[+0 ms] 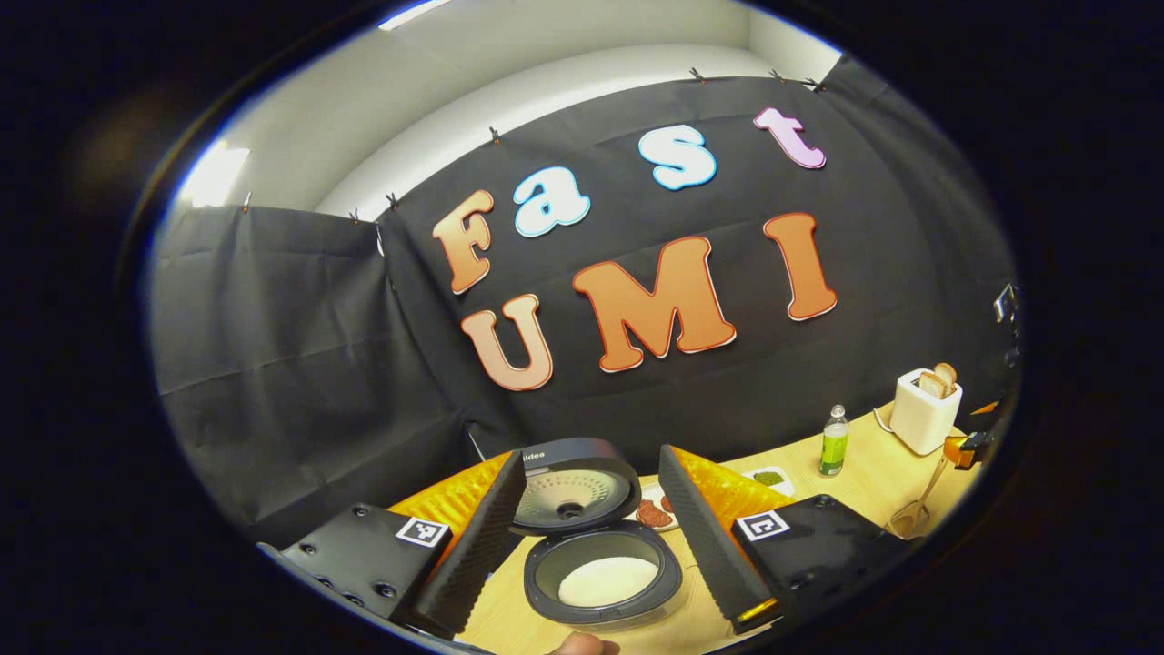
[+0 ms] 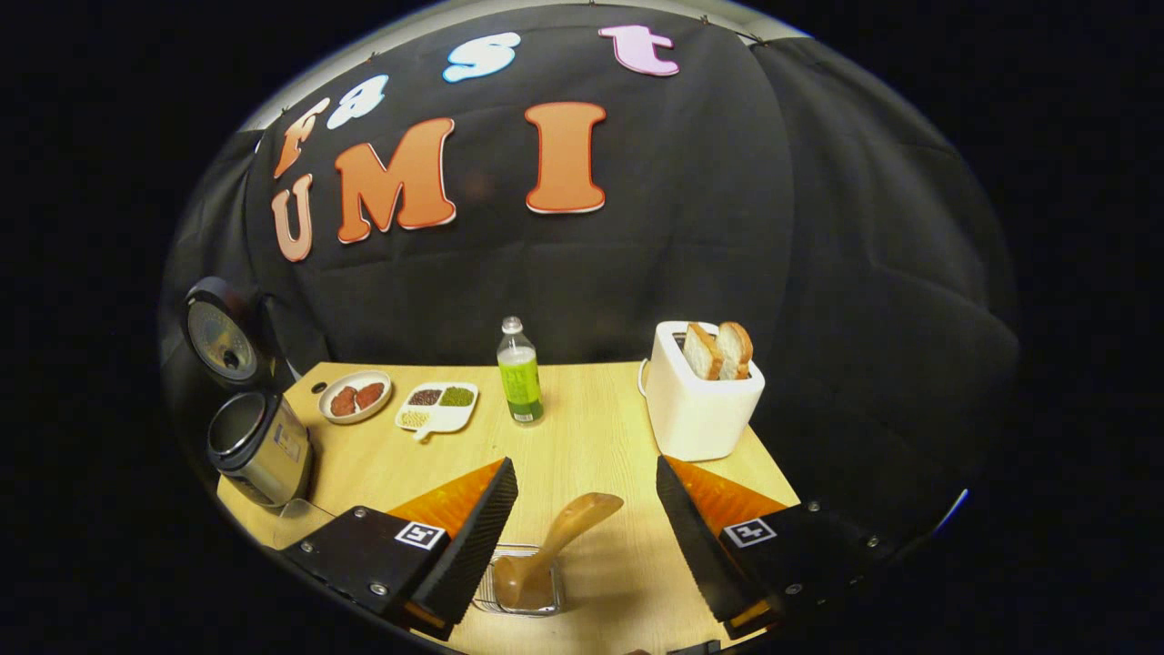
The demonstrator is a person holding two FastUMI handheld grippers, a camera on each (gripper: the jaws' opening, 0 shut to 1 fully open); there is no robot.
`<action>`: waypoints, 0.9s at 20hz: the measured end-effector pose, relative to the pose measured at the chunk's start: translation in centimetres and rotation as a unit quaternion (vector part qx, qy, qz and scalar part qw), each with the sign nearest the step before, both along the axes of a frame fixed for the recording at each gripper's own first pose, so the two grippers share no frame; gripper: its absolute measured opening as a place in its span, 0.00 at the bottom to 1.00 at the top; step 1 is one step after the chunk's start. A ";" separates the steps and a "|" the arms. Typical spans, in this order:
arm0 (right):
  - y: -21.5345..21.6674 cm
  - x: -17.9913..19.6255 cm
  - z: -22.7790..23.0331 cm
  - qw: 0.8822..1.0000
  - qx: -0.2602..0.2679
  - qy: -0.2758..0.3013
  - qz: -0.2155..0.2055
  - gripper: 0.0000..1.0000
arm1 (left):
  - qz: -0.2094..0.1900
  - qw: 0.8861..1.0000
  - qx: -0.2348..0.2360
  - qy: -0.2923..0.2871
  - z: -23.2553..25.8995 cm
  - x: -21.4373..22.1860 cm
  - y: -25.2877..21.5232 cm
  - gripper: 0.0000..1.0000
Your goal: Close the left gripper, press the button to open the rice cooker; take a wooden spoon from the chopstick holder with the right hand, scoop a spoonful of rice and pour it into the rice cooker, then put the wooden spoon back into the chopstick holder.
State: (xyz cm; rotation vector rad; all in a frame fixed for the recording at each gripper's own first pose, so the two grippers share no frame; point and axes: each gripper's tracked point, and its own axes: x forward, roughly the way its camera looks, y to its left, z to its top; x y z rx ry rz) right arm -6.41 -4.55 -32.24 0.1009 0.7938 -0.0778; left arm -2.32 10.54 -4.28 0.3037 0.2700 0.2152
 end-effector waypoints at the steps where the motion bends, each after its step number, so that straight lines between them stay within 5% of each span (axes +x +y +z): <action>1: 0.0 -0.1 -1.4 1.000 0.006 0.017 -0.003 0.95 | 0.005 1.000 0.008 -0.003 0.2 -0.3 0.0 0.92; 7: 1.3 -1.3 -7.4 0.993 0.071 0.093 -0.024 0.92 | 0.044 0.999 0.005 0.010 -0.1 -2.5 0.2 0.91; 16: 4.7 -1.9 -9.7 0.972 0.167 0.161 -0.038 0.28 | 0.072 0.997 0.008 0.011 0.0 -3.8 0.6 0.99; 18: 4.6 -2.2 -9.6 0.970 0.172 0.164 -0.043 0.25 | 0.073 0.997 0.010 0.005 0.4 -3.7 0.9 0.99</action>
